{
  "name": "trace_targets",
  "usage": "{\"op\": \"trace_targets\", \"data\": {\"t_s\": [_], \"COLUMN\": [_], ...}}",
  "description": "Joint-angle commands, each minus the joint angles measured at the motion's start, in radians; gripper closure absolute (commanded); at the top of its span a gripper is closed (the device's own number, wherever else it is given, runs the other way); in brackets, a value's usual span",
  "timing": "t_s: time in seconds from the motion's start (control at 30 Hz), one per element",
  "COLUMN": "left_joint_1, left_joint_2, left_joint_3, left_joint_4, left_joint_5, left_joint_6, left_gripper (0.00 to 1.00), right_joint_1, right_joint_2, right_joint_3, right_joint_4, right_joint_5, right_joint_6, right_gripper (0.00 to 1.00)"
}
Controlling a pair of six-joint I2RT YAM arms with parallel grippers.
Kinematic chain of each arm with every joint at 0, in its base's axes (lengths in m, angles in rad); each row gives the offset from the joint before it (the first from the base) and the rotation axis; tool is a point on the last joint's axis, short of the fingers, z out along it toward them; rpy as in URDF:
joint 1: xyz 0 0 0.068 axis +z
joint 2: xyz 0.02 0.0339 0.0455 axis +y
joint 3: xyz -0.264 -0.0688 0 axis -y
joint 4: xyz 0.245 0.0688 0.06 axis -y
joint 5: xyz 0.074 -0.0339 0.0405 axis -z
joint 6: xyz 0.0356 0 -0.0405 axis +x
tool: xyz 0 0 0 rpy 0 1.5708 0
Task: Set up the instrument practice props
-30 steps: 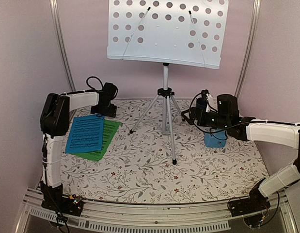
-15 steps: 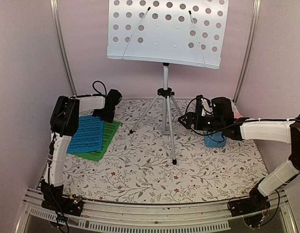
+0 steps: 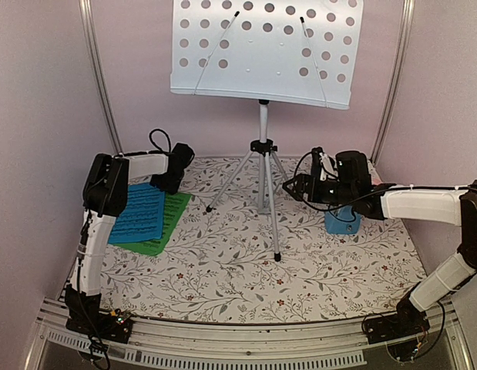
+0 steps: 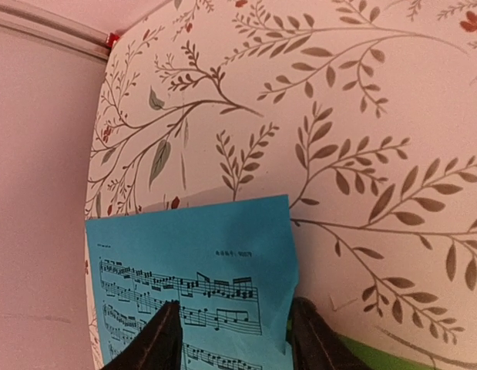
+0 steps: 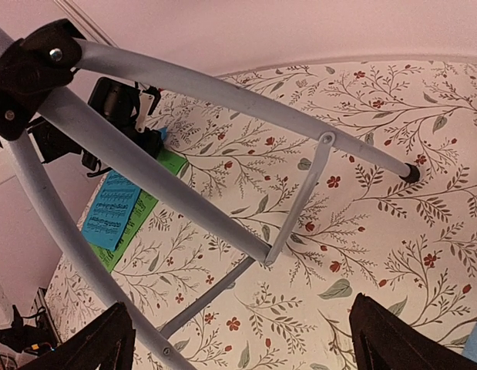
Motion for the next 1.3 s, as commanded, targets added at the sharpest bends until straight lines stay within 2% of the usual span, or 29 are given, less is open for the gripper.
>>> {"op": "trace_targets", "data": {"t_s": [0.0, 0.2, 0.33, 0.67, 0.83, 1.0, 1.1, 1.27], "left_joint_1": [0.021, 0.031, 0.025, -0.058, -0.180, -0.299, -0.388, -0.506], "left_joint_2": [0.019, 0.011, -0.089, -0.548, -0.761, -0.928, -1.009, -1.006], "left_joint_3": [0.000, -0.006, -0.071, -0.386, -0.584, -0.673, -0.716, -0.638], "left_joint_4": [0.003, 0.016, 0.063, 0.115, 0.134, -0.026, -0.059, -0.301], "left_joint_5": [-0.016, -0.034, -0.041, -0.035, -0.080, -0.090, -0.078, -0.091], "left_joint_6": [-0.002, 0.019, 0.005, -0.175, -0.271, -0.543, -0.704, -1.026], "left_gripper": [0.55, 0.73, 1.00, 1.00, 1.00, 1.00, 1.00, 1.00], "right_joint_1": [-0.008, -0.007, -0.008, -0.007, 0.006, 0.100, 0.159, 0.272], "right_joint_2": [-0.010, -0.039, -0.062, -0.186, -0.217, -0.251, -0.227, -0.156], "right_joint_3": [0.032, 0.025, 0.005, -0.105, -0.122, -0.152, -0.135, -0.081], "right_joint_4": [0.004, -0.002, 0.003, 0.102, 0.117, 0.164, 0.174, 0.167], "right_joint_5": [-0.018, -0.016, -0.047, -0.139, -0.195, -0.110, -0.043, 0.063], "right_joint_6": [-0.004, -0.007, -0.012, 0.007, 0.005, 0.002, 0.031, 0.104], "right_gripper": [0.01, 0.01, 0.01, 0.01, 0.01, 0.01, 0.01, 0.01]}}
